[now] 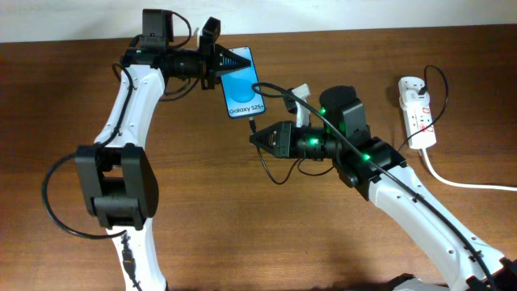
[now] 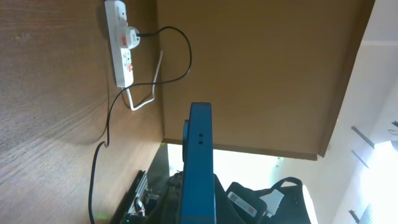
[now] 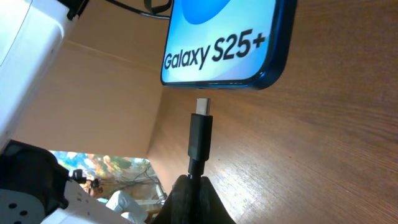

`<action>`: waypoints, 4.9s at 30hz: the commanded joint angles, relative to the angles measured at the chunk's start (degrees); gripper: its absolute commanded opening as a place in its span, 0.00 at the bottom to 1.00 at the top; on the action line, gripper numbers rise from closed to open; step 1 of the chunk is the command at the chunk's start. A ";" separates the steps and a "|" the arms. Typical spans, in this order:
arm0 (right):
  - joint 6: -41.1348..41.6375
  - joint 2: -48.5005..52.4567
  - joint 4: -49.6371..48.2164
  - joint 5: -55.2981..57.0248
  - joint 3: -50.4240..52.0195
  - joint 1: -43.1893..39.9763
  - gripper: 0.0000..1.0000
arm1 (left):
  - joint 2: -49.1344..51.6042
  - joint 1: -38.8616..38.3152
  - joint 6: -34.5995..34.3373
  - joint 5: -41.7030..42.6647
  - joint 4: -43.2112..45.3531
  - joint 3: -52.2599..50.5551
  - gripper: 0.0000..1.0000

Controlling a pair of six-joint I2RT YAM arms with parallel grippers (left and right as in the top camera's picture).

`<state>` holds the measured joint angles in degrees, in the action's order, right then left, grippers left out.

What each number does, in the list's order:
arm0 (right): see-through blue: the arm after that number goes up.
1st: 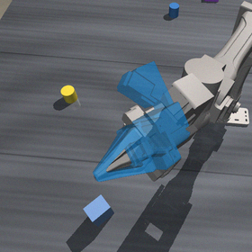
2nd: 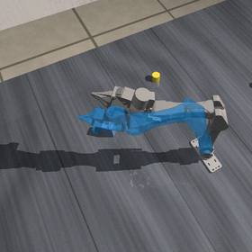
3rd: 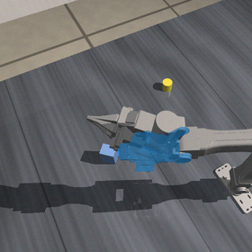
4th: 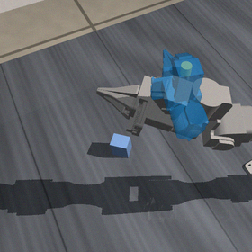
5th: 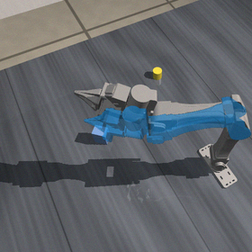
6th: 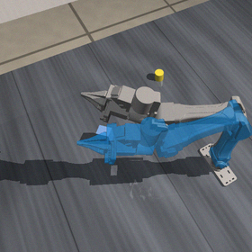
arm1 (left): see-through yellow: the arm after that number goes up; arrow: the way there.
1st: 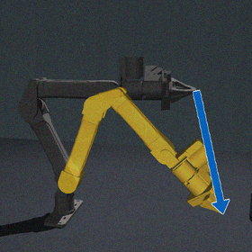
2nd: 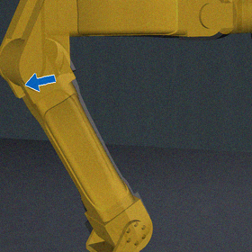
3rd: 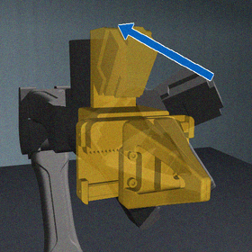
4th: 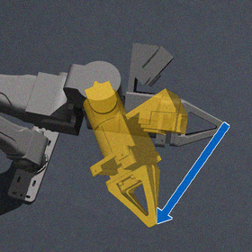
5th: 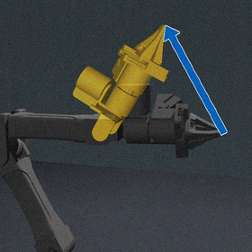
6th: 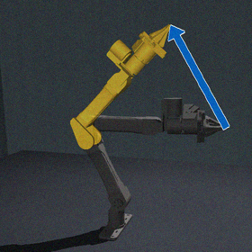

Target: Plug charger to phone and switch on socket

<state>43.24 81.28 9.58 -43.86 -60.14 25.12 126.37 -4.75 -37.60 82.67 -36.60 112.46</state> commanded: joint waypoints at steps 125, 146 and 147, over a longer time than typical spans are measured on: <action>5.27 2.73 -4.26 0.57 -0.02 1.51 0.04 | 0.24 0.02 1.14 1.97 0.11 0.85 0.00; 5.25 2.73 -4.74 2.40 -0.02 1.38 0.04 | 0.24 0.02 1.14 1.99 0.11 0.85 0.00; 5.25 2.73 -4.85 2.47 -0.02 1.38 0.04 | 0.24 0.02 1.14 1.97 0.11 0.85 0.00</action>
<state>49.23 83.22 5.50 -43.33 -60.03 26.26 126.37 -4.49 -37.15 82.06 -36.58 112.46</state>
